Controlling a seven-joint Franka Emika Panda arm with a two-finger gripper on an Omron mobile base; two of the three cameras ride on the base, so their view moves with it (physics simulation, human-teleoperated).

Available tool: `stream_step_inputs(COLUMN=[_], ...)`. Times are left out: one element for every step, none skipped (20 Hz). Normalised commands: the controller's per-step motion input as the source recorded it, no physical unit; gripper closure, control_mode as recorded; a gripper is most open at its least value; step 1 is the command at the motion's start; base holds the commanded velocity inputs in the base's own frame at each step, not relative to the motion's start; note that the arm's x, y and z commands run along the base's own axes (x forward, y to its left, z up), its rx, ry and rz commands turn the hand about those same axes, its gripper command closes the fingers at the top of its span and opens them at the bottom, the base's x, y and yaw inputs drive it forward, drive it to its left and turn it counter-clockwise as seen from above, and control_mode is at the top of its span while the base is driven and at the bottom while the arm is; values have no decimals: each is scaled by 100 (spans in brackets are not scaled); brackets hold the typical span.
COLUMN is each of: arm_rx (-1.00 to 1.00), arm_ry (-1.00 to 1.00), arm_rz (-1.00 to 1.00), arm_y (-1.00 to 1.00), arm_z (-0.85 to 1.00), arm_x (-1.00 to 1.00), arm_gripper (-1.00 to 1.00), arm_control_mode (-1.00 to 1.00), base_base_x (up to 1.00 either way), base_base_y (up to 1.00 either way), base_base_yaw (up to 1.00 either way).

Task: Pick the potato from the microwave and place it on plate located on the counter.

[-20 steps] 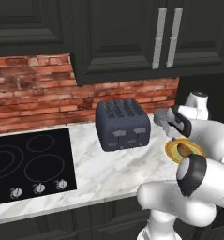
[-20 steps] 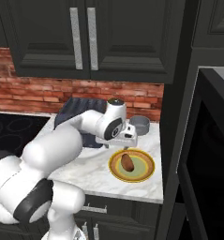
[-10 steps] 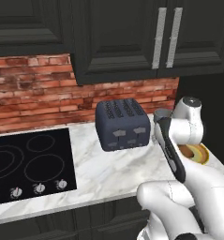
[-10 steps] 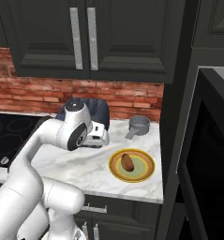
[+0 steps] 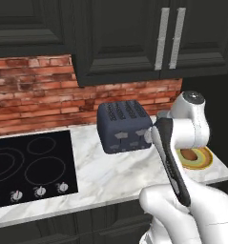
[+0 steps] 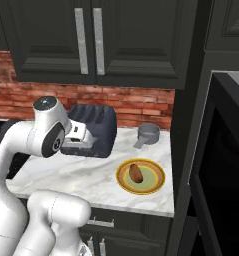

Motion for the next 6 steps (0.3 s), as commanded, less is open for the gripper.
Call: stream_step_inputs(arm_rx=[16,14,13,12,8,8], arm_ry=[-3,-8,-10,-7,-8,-7], arm_rz=[0,0,0,0,0,0], arm_y=[0,0,0,0,0,0], arm_z=[60,55,53,52,53,53], arm_x=[-49,-54,-57,-57,-61,-58], arm_gripper=[-100,-100,-100,-100,-100,-100], arm_control_mode=[-100,-100,-100,-100,-100,-100], base_base_x=[0,0,0,0,0,0], base_base_y=[0,0,0,0,0,0], base_base_yaw=[0,0,0,0,0,0])
